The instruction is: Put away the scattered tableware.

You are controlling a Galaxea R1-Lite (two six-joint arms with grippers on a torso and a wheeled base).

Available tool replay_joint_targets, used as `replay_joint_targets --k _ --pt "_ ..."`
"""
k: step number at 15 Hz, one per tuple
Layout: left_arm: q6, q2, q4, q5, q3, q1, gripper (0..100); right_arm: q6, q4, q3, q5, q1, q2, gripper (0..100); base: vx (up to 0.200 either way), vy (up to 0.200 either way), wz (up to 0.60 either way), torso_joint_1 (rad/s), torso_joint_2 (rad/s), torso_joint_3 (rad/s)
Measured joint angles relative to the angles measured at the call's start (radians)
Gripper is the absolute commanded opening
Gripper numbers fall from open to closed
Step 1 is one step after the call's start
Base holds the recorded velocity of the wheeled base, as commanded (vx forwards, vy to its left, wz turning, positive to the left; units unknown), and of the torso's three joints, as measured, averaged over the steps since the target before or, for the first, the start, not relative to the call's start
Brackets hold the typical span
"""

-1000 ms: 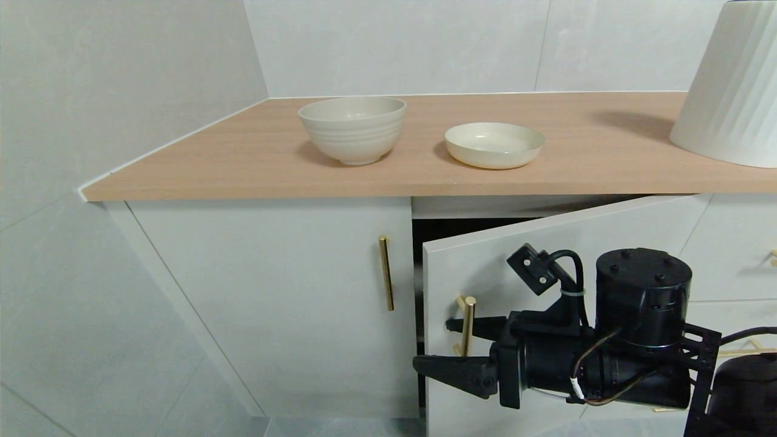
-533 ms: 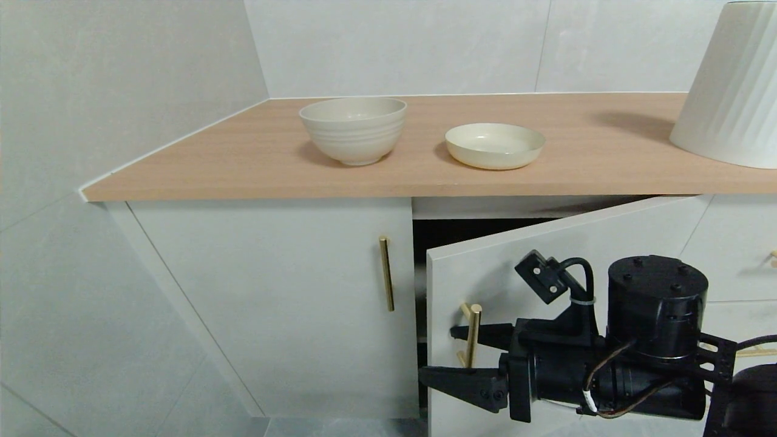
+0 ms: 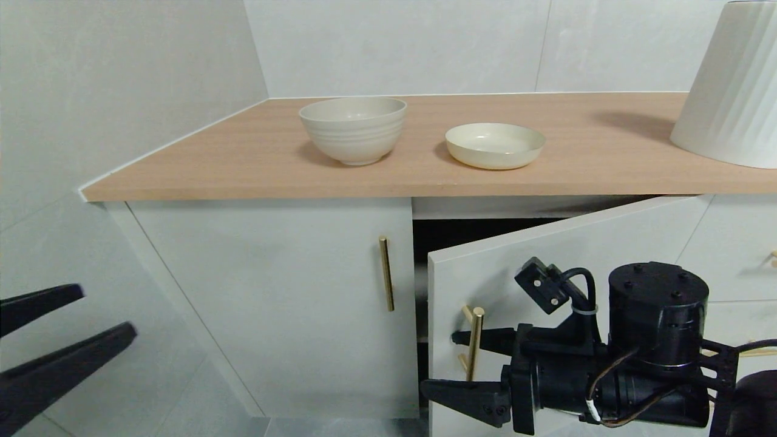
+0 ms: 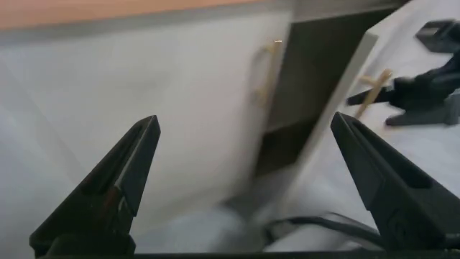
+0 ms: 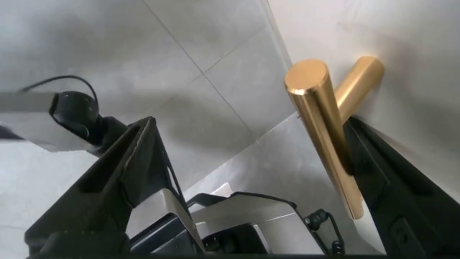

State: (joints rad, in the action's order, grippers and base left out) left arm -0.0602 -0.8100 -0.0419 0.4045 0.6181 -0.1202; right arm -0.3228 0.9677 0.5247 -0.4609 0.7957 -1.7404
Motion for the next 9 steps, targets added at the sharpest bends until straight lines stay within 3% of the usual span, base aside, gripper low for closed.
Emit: replay_joint_targets --k 1,3,4,5,9 --pt "-0.048 -0.070 -0.044 0.008 0.002 -0.072 100 0.001 0.000 -0.001 0.000 0.001 -0.002 100 0.000 0.000 0.00 0.000 0.00 0.000" --pt "-0.178 -0.198 -0.178 0.017 -0.010 -0.243 100 0.001 0.000 -0.001 0.001 0.001 -0.005 100 0.000 0.000 0.00 0.000 0.00 0.000" --pt "-0.220 -0.253 -0.264 0.020 -0.033 -0.297 100 0.001 0.000 -0.001 0.001 0.002 -0.007 100 0.000 0.000 0.00 0.000 0.00 0.000" --pt "-0.242 -0.301 -0.320 0.021 -0.058 -0.330 100 0.001 -0.001 -0.002 0.001 0.002 -0.009 100 0.000 0.000 0.00 0.000 0.00 0.000" --pt "-0.249 -0.385 -0.337 0.024 -0.087 -0.366 100 0.002 0.000 0.000 0.002 0.002 -0.017 100 0.000 0.000 0.00 0.000 0.00 0.000"
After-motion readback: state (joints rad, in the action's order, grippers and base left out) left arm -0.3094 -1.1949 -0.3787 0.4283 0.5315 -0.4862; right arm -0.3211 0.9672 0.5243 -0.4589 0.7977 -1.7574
